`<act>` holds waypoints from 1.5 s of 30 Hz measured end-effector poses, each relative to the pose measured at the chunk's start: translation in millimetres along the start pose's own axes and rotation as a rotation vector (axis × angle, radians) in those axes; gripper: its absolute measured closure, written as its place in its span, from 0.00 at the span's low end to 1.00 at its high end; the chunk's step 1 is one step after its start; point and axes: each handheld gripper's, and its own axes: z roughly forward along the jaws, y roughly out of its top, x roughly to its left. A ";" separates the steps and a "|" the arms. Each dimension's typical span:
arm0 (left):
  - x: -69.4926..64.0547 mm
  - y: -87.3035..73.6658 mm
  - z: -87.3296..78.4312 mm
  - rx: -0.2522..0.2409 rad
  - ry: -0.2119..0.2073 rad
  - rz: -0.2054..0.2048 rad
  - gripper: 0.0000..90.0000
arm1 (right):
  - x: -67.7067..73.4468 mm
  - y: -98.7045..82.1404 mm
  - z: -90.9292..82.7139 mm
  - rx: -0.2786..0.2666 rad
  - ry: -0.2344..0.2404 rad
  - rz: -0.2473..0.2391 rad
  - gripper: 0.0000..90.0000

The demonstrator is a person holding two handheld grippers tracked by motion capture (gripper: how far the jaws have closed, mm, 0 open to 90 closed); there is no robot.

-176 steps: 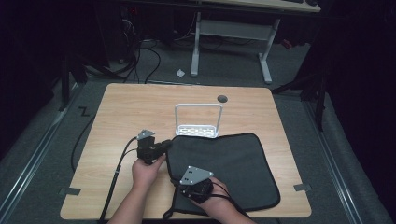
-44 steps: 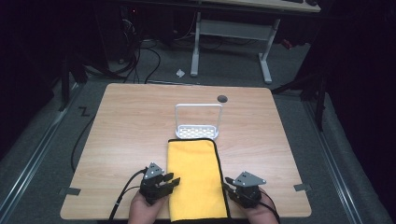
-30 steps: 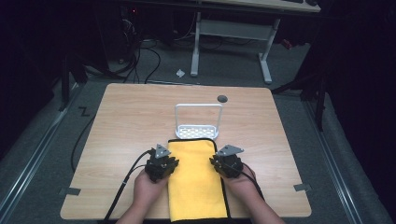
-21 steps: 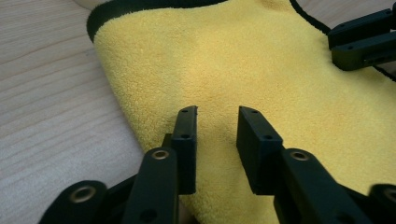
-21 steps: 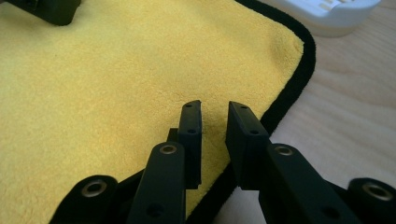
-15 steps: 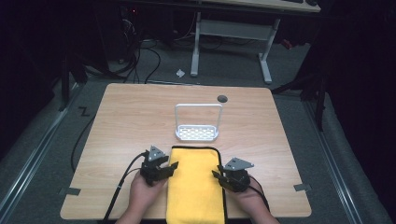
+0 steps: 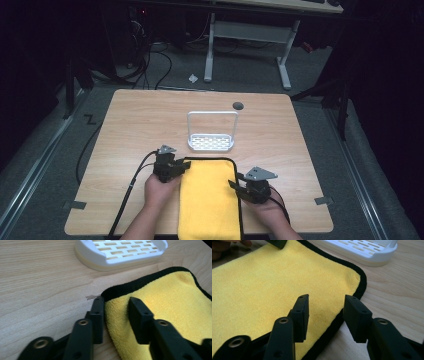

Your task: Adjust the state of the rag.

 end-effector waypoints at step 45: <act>-0.2 -4.0 -3.3 -0.015 0.013 -0.019 0.82 | -17.3 33.5 48.5 0.074 0.003 0.073 0.88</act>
